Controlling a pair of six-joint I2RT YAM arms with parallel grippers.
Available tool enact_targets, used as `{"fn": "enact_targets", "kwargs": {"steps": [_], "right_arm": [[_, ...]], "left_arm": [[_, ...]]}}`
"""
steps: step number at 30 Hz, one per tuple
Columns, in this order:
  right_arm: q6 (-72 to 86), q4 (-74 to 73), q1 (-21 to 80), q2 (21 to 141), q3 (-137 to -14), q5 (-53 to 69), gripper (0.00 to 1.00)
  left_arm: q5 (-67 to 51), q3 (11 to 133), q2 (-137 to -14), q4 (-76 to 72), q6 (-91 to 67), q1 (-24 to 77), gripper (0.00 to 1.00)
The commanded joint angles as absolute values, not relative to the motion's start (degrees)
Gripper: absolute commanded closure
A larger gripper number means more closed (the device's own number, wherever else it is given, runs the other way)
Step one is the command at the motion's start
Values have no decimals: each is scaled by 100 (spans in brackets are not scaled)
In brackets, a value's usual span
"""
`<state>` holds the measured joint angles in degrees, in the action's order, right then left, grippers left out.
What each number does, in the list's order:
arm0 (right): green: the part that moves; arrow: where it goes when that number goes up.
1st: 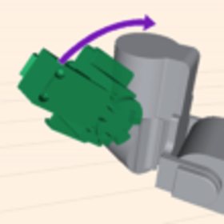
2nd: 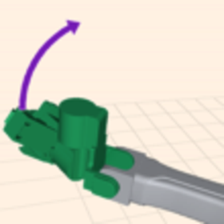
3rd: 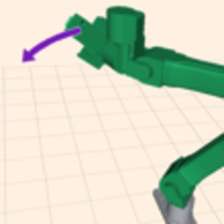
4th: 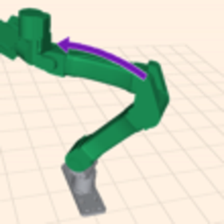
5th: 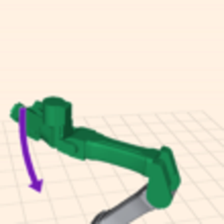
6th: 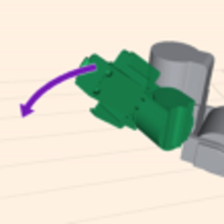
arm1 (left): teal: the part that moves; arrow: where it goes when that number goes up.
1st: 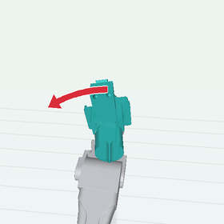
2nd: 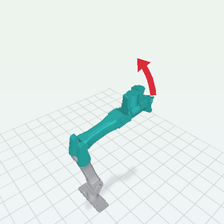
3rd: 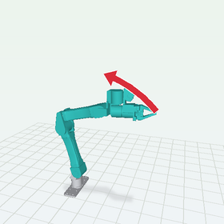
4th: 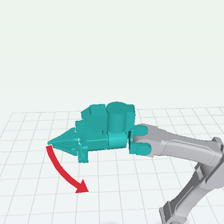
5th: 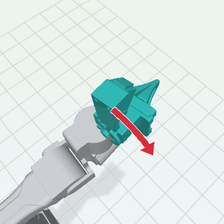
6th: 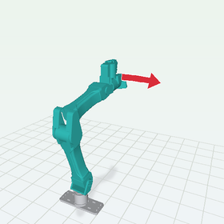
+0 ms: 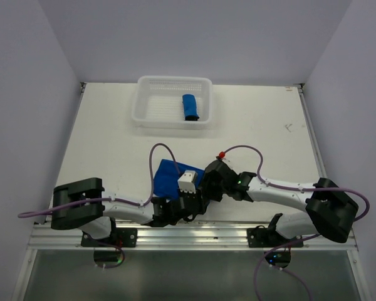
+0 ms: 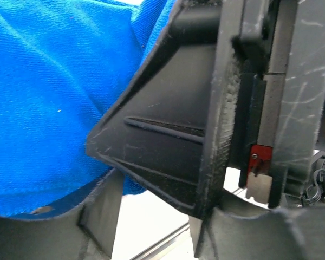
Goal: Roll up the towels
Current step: Roll the towel
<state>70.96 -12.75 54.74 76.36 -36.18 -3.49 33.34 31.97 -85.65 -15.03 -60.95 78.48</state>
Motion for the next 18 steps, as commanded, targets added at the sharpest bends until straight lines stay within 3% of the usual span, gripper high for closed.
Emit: {"fn": "enact_targets", "kwargs": {"steps": [1,9,14,18], "right_arm": [[7268,-1301,5590,7462,-3533,-26,48],[7453,-905,5590,7427,-3305,290,48],[7409,-1054,5590,7269,-3375,246,48],[7304,-1195,5581,7190,-3471,185,47]], "left_arm": [[3832,3181,-8692,-2109,-6144,7805,51],[3964,3489,-9079,-1680,-6301,7796,73],[3955,3428,-9211,-1354,-6556,7735,99],[3824,3235,-9185,-1266,-6889,7638,100]]}}
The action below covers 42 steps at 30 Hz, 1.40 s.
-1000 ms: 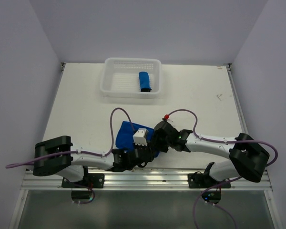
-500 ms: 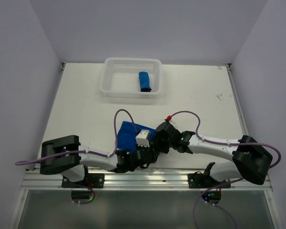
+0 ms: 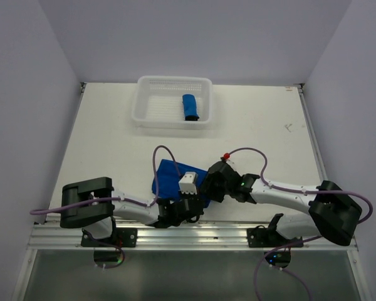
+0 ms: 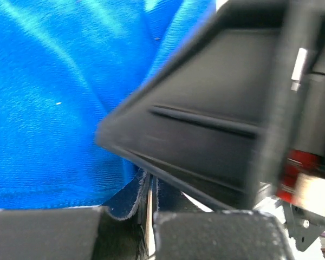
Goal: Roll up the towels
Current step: Roll the towel
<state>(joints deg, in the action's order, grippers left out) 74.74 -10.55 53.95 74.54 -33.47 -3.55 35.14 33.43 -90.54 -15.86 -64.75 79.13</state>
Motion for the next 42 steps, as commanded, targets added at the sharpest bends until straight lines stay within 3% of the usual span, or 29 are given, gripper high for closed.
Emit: {"fn": "enact_targets", "kwargs": {"steps": [1,10,15,16,19,20,26,42], "right_arm": [[7260,-1256,5581,7189,-3489,158,46],[6690,-1792,5292,7058,-3858,17,44],[6320,-2082,4896,6874,-4052,9,48],[6206,-2144,4748,6812,-4052,9,51],[6030,-2075,4344,6522,-3912,9,72],[5977,-2022,4229,6434,-3815,9,84],[5406,-1705,3841,6556,-3919,9,100],[5019,-167,3683,8639,-4271,360,100]], "left_arm": [[3771,3165,-9141,-1292,-6943,7551,100],[3191,2241,-9035,-1951,-7497,7154,100],[3050,2127,-9062,-2021,-7699,7154,100],[3032,2101,-9070,-2030,-7734,7154,100],[2944,1987,-9044,-2074,-7848,7154,100],[2910,1943,-9035,-2083,-7875,7154,100],[2751,1732,-8965,-2197,-8059,7198,100],[2830,1529,-8561,-1688,-8464,7418,100]]}}
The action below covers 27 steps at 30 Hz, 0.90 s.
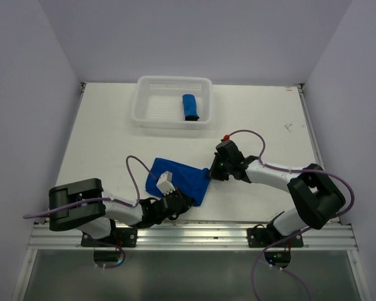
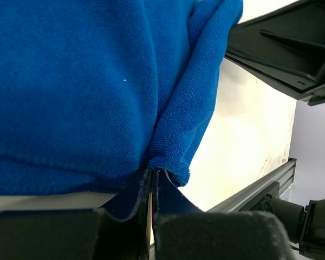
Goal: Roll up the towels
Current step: Roll the towel
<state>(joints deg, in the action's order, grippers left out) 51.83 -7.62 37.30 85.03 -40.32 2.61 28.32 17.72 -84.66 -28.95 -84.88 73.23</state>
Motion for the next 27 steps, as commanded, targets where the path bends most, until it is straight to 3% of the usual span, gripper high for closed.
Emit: {"fn": "enact_targets", "kwargs": {"steps": [1,10,19,21,22,23,27], "right_arm": [[5010,-158,3683,8674,-4324,360,100],[4922,-79,3683,9325,-4597,536,100],[4632,-62,3770,9256,-4667,817,100],[4597,-35,3797,9150,-4658,1009,93],[4614,-35,3797,8975,-4597,1046,86],[4614,113,3797,8843,-4562,1055,71],[4842,18,3797,8088,-4237,835,59]], "left_arm": [[2830,1538,-8552,-1635,-8464,7435,100],[3084,1679,-8236,-995,-8525,7725,100],[3409,1881,-7937,-450,-8314,7927,100],[3393,1829,-7980,-439,-8446,7980,100],[3358,1819,-7998,-457,-8490,7980,100],[3349,1811,-8033,-457,-8542,7980,100],[3349,1767,-8024,-457,-8648,7980,100]]}}
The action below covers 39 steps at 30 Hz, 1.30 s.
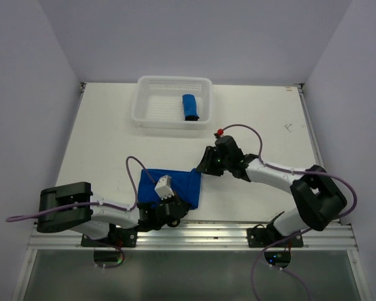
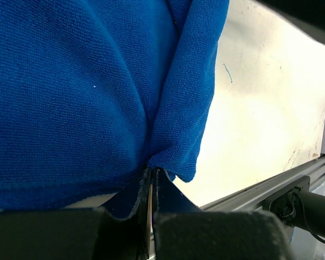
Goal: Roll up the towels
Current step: Roll the towel
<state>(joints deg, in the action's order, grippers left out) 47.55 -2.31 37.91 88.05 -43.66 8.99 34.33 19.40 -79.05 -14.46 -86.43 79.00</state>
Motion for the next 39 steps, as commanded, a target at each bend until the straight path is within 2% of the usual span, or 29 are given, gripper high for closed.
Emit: {"fn": "enact_targets", "kwargs": {"steps": [1,6,12,18,26,30,33,35,39], "right_arm": [[4904,44,3788,7912,-4045,783,58],[5482,744,3797,7129,-3210,870,53],[6300,2351,3788,7207,-1918,1265,41],[6986,4635,3797,8128,-1249,1766,36],[7365,5748,4130,9525,-1274,1784,37],[7435,5792,4324,9895,-1458,1679,41],[7479,5845,4359,10063,-1511,1609,50],[7436,5714,4394,10037,-1555,1556,60],[6945,4208,4500,9564,-1879,1109,78]], "left_arm": [[3323,1741,-8033,-474,-8692,7980,100],[3278,1565,-7937,-510,-8912,7980,100],[3226,1477,-7928,-562,-9052,7980,100],[3182,1354,-7910,-677,-9132,7980,100],[3147,1327,-7919,-712,-9158,7980,100],[3146,1318,-7910,-721,-9167,7980,100],[3138,1310,-7910,-729,-9167,7980,100],[3146,1318,-7910,-738,-9150,7980,100],[3155,1345,-7866,-756,-9044,7980,100]]}}
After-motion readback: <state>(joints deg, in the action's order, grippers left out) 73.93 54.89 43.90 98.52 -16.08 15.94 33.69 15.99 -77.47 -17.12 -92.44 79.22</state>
